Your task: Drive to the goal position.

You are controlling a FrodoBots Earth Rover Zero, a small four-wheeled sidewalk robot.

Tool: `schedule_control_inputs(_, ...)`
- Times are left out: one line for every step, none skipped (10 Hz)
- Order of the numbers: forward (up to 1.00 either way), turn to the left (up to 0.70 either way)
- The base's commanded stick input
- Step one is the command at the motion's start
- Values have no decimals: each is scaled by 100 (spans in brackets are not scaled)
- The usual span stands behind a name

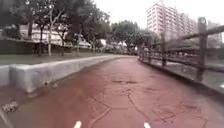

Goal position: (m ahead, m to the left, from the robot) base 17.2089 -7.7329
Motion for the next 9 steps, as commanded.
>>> schedule_control_inputs(50, 0)
schedule_control_inputs(50, 0)
schedule_control_inputs(50, 0)
schedule_control_inputs(50, 0)
schedule_control_inputs(50, 0)
schedule_control_inputs(50, 0)
schedule_control_inputs(50, 0)
schedule_control_inputs(50, 0)
schedule_control_inputs(50, 0)
